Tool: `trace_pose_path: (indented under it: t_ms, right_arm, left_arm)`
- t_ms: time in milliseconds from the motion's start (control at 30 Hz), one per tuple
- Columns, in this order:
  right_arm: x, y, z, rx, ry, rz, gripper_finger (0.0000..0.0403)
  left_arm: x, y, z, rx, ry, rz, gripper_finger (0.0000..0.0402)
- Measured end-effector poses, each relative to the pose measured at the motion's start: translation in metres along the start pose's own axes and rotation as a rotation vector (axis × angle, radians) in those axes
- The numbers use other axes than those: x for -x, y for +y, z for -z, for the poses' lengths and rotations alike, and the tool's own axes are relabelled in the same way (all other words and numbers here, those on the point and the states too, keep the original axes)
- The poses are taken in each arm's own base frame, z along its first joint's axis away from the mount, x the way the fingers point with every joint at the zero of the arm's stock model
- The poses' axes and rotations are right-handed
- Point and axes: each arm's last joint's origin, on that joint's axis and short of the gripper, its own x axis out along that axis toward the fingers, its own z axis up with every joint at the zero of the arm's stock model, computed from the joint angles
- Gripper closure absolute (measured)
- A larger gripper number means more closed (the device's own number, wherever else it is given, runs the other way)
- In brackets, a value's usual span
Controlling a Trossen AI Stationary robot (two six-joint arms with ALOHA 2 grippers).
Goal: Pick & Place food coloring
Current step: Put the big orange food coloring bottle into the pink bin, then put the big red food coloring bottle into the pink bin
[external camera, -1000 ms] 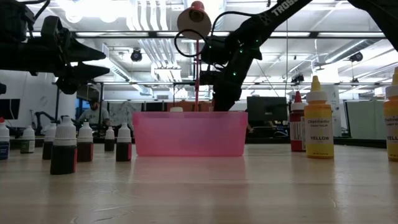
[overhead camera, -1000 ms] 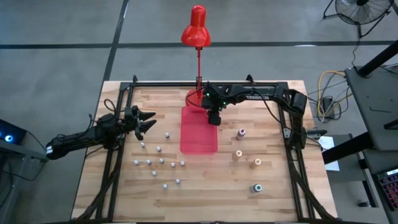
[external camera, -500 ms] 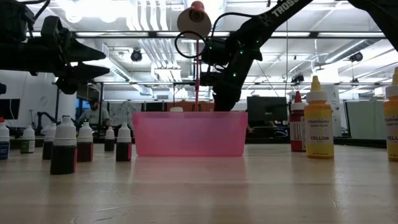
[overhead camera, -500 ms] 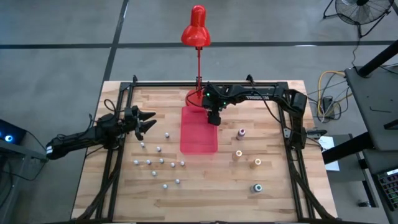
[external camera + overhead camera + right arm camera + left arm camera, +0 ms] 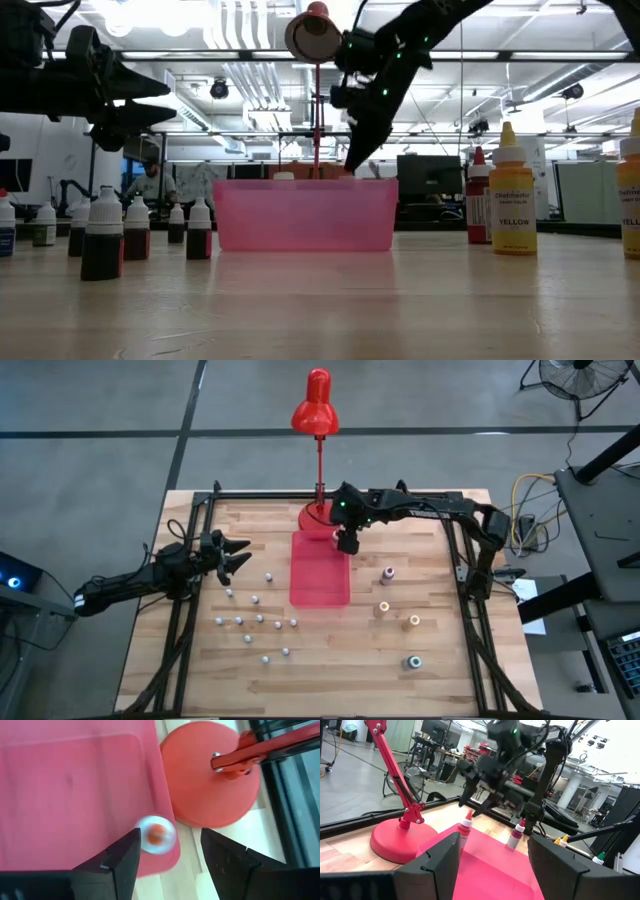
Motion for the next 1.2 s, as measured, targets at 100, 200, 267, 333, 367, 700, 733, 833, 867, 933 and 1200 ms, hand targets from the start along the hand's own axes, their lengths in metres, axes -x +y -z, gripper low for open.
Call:
trace_pose_path:
  t_ms: [100,200,267,333,367,700,733,833,867,933,1200]
  right_arm:
    - [0.016,0.0,-0.002,-0.012,-0.007,0.005,0.0202]
    - [0.03,0.001,-0.003,-0.043,0.0,0.003,0.0202]
    - [0.041,0.002,-0.003,-0.07,0.0,0.004,0.0202]
    - [0.052,0.005,-0.004,-0.089,-0.006,0.014,0.0202]
    - [0.058,0.005,-0.004,-0.098,-0.01,0.018,0.0202]
    - [0.1,0.013,0.001,-0.216,-0.056,0.034,0.0157]
    - [0.105,0.014,0.002,-0.218,-0.054,0.031,0.0144]
    - [0.12,0.021,0.01,-0.214,-0.024,0.019,0.0103]
    - [0.124,0.024,0.013,-0.21,-0.011,0.015,0.009]
    - [0.133,0.03,0.02,-0.193,0.018,0.005,0.0067]
    - [0.167,0.049,0.052,-0.106,0.047,-0.032,0.0033]
  left_arm:
    - [0.0,0.0,0.0,0.0,0.0,0.0,0.0197]
    - [0.0,0.0,0.0,0.0,0.0,-0.001,0.0197]
    - [0.0,0.0,0.0,0.0,0.0,-0.001,0.0197]
    - [0.0,0.0,0.0,0.0,0.0,0.0,0.0197]
    - [0.0,0.0,0.0,0.0,0.0,0.0,0.0197]
    - [0.0,0.0,0.0,0.0,0.0,-0.001,0.0197]
    - [0.0,0.0,0.0,0.0,0.0,-0.001,0.0197]
    - [0.0,0.0,0.0,0.0,0.0,0.0,0.0197]
    - [0.0,0.0,0.0,0.0,0.0,0.0,0.0197]
    - [0.0,0.0,0.0,0.0,0.0,0.0,0.0197]
    - [0.0,0.0,0.0,0.0,0.0,-0.001,0.0197]
